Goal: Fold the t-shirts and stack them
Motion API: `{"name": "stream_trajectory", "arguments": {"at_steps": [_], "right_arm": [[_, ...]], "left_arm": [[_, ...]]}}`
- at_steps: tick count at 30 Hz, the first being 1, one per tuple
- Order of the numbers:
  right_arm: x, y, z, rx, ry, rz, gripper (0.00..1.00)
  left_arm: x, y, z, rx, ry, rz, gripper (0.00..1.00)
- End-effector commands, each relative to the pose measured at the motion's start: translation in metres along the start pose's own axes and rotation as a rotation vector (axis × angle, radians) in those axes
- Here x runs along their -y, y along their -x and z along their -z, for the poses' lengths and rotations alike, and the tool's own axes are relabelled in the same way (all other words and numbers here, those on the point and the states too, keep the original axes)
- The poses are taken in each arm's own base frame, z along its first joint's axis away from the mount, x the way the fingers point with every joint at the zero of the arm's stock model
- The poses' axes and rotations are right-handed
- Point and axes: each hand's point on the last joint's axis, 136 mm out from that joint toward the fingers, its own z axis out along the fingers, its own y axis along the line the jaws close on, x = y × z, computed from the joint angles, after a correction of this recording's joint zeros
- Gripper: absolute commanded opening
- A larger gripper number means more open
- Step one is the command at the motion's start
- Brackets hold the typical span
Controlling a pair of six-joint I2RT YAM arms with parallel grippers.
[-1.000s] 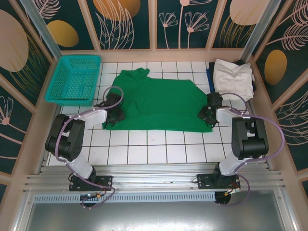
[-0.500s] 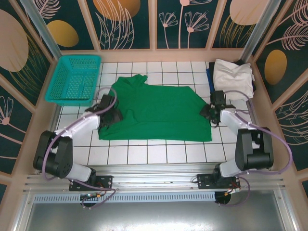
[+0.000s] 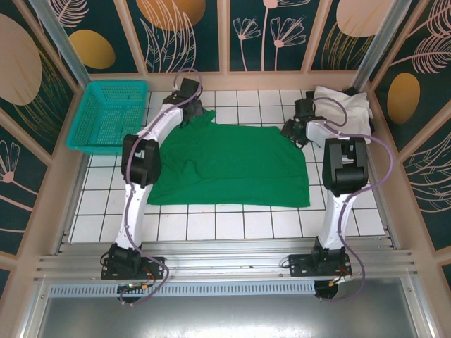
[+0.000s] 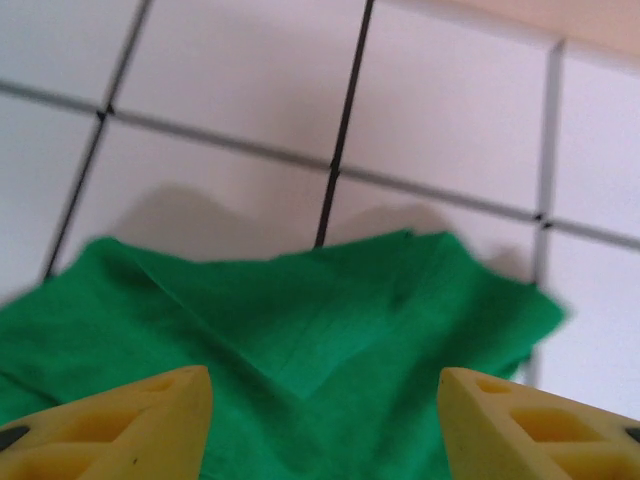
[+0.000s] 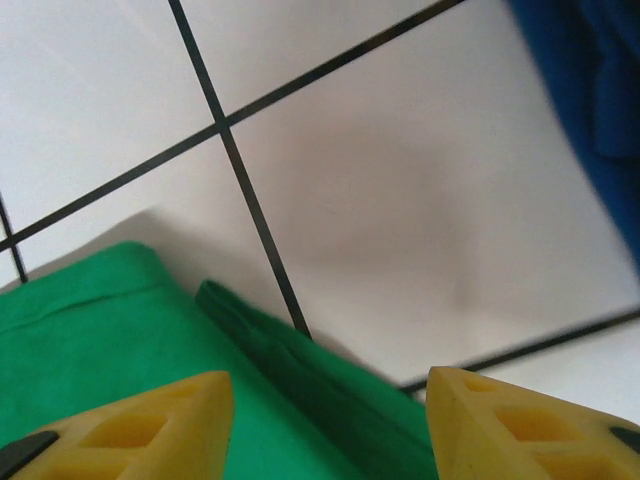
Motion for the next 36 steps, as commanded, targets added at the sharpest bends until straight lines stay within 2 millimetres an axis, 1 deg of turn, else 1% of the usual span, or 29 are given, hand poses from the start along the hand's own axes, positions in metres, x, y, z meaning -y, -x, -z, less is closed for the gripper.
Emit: {"name": "stream_trajectory", "arguments": {"at_steps": [1,5,8,11,13,15,17,18,19,20,22,24,27,28,29,31,34,36], "right_arm": [[-0.005,0.002,-0.007,-0.040,0.018,0.054,0.54],[-0.018,-0.011,-0.018,-0.085,0.120,0.065,0.55],[-0.028,-0.015,-0.025,-0.105,0.199,0.055,0.56],[-0.031,-0.019,-0.034,-0.128,0.210,0.055,0.55],[-0.029,-0.020,-0.036,-0.139,0.188,0.060,0.49],[-0.031,-0.020,-0.030,-0.119,0.155,0.086,0.37],[-0.037,-0.019,-0.016,-0.086,0.127,0.123,0.28],[-0.043,-0.021,-0.007,-0.068,0.115,0.142,0.24],[-0.047,-0.025,0.001,-0.053,0.104,0.163,0.23],[-0.055,-0.031,0.010,-0.035,0.097,0.192,0.22],[-0.067,-0.049,0.020,-0.038,0.098,0.244,0.22],[-0.074,-0.077,0.023,-0.086,0.096,0.288,0.21],[-0.080,-0.114,0.030,-0.130,0.079,0.363,0.23],[-0.077,-0.118,0.033,-0.123,0.045,0.372,0.26],[-0.072,-0.121,0.038,-0.114,0.005,0.381,0.33],[-0.070,-0.126,0.047,-0.109,-0.017,0.393,0.39],[-0.086,-0.137,0.065,-0.123,0.104,0.408,0.48],[-0.091,-0.133,0.076,-0.106,0.172,0.393,0.50]], "left_arm": [[-0.016,-0.017,-0.010,-0.090,0.019,0.020,0.62],[-0.022,-0.015,-0.019,-0.087,-0.011,0.063,0.61],[-0.016,-0.019,-0.023,-0.099,-0.061,0.070,0.57],[-0.012,-0.020,-0.025,-0.100,-0.084,0.074,0.51],[-0.010,-0.018,-0.024,-0.094,-0.092,0.076,0.46],[-0.007,-0.013,-0.021,-0.084,-0.102,0.076,0.39],[-0.006,-0.010,-0.019,-0.083,-0.105,0.076,0.32],[-0.006,-0.009,-0.018,-0.081,-0.106,0.074,0.28],[-0.006,-0.008,-0.015,-0.079,-0.106,0.075,0.27],[-0.007,-0.006,-0.014,-0.076,-0.107,0.077,0.27],[-0.008,-0.006,-0.011,-0.077,-0.107,0.075,0.28],[-0.010,-0.006,-0.010,-0.079,-0.106,0.078,0.30],[-0.013,-0.005,-0.008,-0.078,-0.101,0.078,0.32],[-0.015,-0.005,-0.007,-0.078,-0.099,0.077,0.33],[-0.015,-0.004,-0.007,-0.078,-0.098,0.074,0.35],[-0.015,-0.004,-0.007,-0.078,-0.097,0.072,0.38],[-0.015,-0.005,-0.007,-0.083,-0.100,0.069,0.44],[-0.016,-0.006,-0.007,-0.084,-0.098,0.066,0.45]]}}
